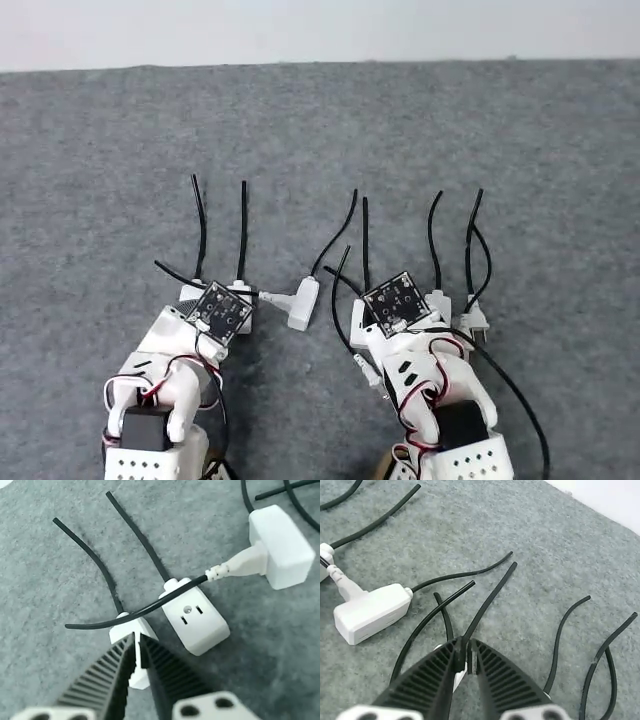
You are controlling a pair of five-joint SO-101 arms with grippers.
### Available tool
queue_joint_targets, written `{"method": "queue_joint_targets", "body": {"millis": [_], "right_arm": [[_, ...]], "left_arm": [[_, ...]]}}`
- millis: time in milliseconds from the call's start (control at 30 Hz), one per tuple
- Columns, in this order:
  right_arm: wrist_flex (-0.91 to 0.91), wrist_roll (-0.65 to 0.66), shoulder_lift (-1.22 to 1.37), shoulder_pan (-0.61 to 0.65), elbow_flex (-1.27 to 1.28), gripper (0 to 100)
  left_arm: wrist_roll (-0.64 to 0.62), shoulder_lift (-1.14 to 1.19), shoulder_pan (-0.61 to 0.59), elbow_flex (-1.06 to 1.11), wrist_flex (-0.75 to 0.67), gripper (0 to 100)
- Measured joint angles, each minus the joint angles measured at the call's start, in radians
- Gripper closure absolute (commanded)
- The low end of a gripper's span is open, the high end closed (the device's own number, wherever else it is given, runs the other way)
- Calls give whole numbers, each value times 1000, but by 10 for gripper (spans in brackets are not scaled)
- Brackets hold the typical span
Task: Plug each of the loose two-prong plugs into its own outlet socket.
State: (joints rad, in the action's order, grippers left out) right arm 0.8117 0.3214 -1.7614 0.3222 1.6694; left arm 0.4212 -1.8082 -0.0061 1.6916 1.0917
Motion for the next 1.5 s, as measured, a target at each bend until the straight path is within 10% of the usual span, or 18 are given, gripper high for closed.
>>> {"method": "queue_joint_targets", "body": {"millis": [1500], "right_arm": [[0, 0, 0, 0, 0, 978]], "left_arm": [[2, 0, -89, 0, -40, 906]]}}
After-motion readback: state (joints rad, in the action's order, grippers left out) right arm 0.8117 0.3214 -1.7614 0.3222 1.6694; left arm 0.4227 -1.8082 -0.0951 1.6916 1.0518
